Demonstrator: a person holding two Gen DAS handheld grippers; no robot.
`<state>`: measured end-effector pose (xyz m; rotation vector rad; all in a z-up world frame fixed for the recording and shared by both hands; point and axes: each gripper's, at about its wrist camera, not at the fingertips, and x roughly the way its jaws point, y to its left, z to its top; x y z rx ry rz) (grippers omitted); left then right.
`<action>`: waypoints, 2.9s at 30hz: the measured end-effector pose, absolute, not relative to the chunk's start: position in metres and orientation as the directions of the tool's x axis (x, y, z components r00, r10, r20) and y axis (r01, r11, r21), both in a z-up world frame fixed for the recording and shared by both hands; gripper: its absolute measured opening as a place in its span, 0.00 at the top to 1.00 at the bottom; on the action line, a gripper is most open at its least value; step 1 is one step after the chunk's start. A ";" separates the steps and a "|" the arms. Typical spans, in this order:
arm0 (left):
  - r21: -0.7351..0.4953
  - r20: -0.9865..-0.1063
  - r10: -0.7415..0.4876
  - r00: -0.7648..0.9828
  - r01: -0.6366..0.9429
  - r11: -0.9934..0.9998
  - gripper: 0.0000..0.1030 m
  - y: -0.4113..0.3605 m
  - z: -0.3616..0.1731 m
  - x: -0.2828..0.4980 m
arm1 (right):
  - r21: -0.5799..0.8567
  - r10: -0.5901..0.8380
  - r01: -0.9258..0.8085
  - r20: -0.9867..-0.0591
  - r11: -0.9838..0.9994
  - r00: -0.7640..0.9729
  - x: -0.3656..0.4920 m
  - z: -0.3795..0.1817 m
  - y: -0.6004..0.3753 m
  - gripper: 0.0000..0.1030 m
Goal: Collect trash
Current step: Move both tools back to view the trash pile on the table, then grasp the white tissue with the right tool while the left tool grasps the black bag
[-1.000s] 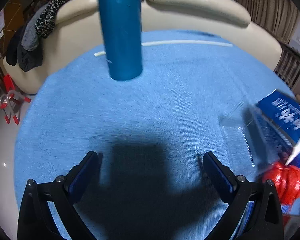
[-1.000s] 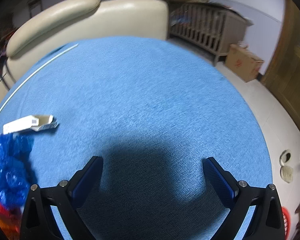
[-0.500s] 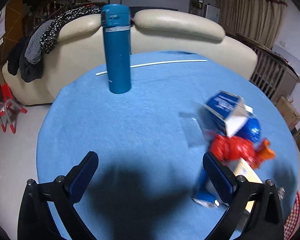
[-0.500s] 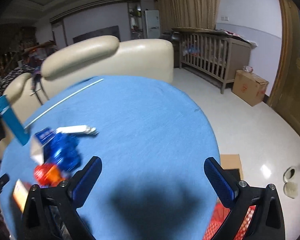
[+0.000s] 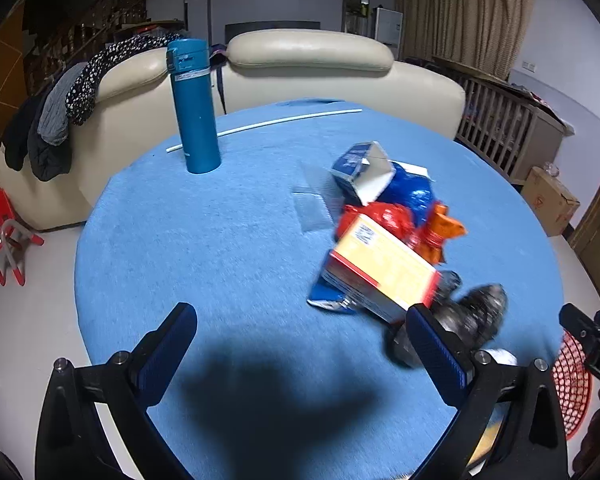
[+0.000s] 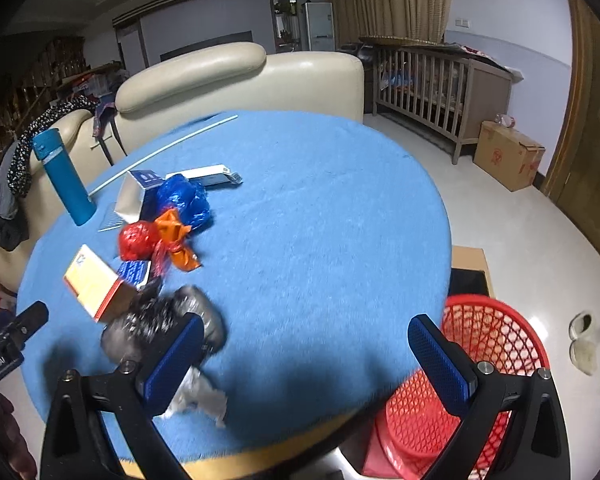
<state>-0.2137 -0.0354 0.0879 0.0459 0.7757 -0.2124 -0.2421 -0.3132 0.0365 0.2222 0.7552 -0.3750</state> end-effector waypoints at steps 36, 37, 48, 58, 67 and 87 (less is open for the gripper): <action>0.013 -0.673 -0.169 0.720 0.240 0.971 0.00 -0.044 0.094 -0.250 | 0.060 -0.264 0.408 -0.674 0.911 0.689 -0.265 0.035 -0.295 0.00; 0.013 -0.673 -0.170 0.719 0.241 0.970 0.00 -0.044 0.094 -0.249 | 0.060 -0.264 0.408 -0.675 0.911 0.689 -0.265 0.035 -0.295 0.00; 0.014 -0.680 -0.170 0.713 0.245 0.969 0.00 -0.045 0.093 -0.249 | 0.056 -0.269 0.411 -0.675 0.910 0.687 -0.265 0.034 -0.296 0.00; 0.016 -0.683 -0.172 0.710 0.250 0.968 0.00 -0.047 0.092 -0.249 | 0.053 -0.272 0.413 -0.675 0.909 0.686 -0.265 0.034 -0.296 0.00; 0.014 -0.685 -0.162 0.710 0.235 0.972 0.00 -0.043 0.091 -0.247 | 0.072 -0.252 0.399 -0.671 0.914 0.698 -0.272 0.031 -0.300 0.00; -0.038 -0.712 -0.155 0.685 0.183 0.982 0.00 -0.024 0.074 -0.236 | 0.106 0.019 0.087 -0.734 0.991 0.679 -0.223 -0.022 -0.247 0.32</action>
